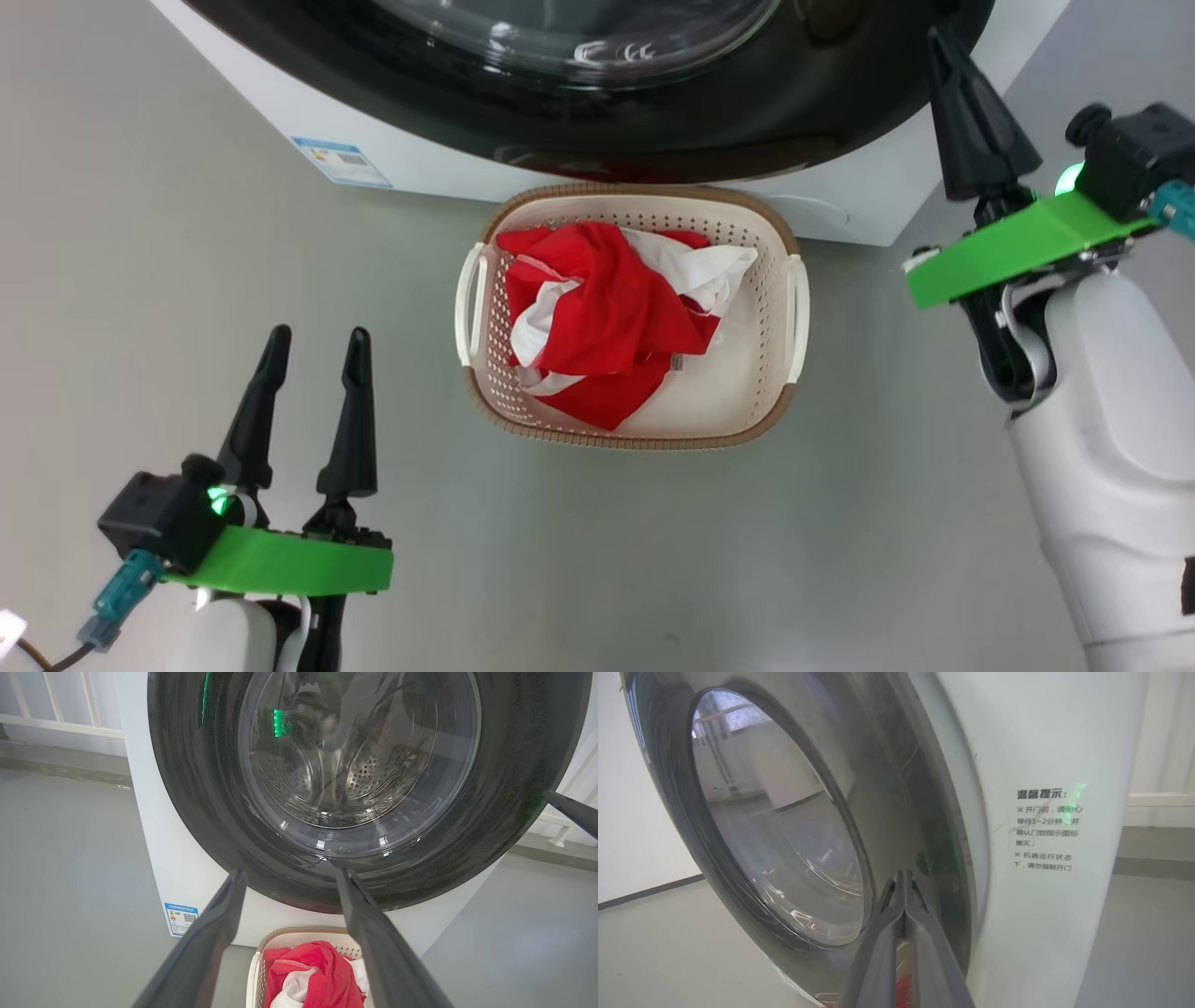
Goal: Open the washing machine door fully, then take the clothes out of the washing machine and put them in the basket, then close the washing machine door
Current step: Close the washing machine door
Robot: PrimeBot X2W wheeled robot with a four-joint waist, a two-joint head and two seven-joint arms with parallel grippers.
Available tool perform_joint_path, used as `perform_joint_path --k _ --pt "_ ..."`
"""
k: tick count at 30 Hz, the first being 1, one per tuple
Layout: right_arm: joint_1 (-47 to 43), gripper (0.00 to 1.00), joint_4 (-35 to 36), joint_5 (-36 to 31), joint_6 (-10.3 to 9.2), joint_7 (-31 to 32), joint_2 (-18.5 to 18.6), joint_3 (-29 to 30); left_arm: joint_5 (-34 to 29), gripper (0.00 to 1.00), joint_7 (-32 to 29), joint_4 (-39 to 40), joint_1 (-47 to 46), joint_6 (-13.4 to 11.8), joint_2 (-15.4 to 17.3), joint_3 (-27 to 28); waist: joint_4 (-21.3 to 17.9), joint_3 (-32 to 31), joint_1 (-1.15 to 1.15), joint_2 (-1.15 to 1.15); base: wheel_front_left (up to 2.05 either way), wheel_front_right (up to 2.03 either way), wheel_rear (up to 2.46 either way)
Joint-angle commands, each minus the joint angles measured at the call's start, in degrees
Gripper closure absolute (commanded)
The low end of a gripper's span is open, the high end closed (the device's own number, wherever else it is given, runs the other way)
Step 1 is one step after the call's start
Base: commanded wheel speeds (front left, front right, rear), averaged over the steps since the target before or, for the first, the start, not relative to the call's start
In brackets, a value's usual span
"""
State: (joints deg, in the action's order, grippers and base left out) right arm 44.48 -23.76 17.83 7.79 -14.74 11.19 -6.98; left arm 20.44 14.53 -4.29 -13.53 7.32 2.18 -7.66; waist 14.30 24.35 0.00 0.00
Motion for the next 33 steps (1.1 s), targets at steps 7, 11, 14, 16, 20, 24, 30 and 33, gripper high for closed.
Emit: perform_joint_path --k 7,11,14,16,20,24,30,33 --pt "-7.4 0.00 2.7 0.4 -0.31 -0.3 -0.6 -1.3 0.3 0.00 0.5 0.1 1.4 0.2 1.9 2.9 -2.0 -3.6 0.00 0.00 0.00 0.00 0.00" --pt "-10.8 0.00 3.0 0.7 -0.31 -0.3 -0.6 -1.4 0.2 0.00 0.5 -0.5 2.5 0.2 2.4 3.4 -3.2 -5.4 0.00 0.00 0.00 0.00 0.00" --pt "-13.4 0.00 2.9 0.8 -0.31 -0.3 -0.5 -1.3 0.2 0.00 0.5 -1.2 3.3 0.2 2.8 3.9 -4.2 -6.9 0.00 0.00 0.00 0.00 0.00" --pt "-15.2 0.00 2.8 0.8 -0.31 -0.3 -0.5 -1.3 0.2 0.00 0.5 -1.8 4.0 0.2 3.1 4.2 -4.9 -8.0 0.00 0.00 0.00 0.00 0.00" --pt "-18.7 0.00 2.9 0.8 -0.31 -0.3 -0.3 -1.2 0.1 0.00 0.5 -2.6 5.5 0.2 3.5 4.9 -6.3 -10.2 0.00 0.00 0.00 0.00 0.00" --pt "-21.7 0.00 3.1 0.9 -0.31 -0.3 -0.2 -0.7 0.2 0.00 0.5 -3.3 6.9 0.2 4.0 5.5 -8.0 -11.9 0.00 0.00 0.00 0.00 0.00" --pt "-25.5 0.00 3.6 0.9 -0.31 -0.3 -0.5 -0.2 0.3 0.00 0.5 -4.8 8.7 0.2 4.5 6.5 -10.4 -14.5 0.00 0.00 0.00 0.00 0.00" --pt "-26.5 0.00 3.7 1.0 -0.31 -0.3 -0.4 -0.1 0.2 0.00 0.5 -5.0 9.1 0.2 4.6 6.8 -11.1 -15.1 0.00 0.00 0.00 0.00 0.00"
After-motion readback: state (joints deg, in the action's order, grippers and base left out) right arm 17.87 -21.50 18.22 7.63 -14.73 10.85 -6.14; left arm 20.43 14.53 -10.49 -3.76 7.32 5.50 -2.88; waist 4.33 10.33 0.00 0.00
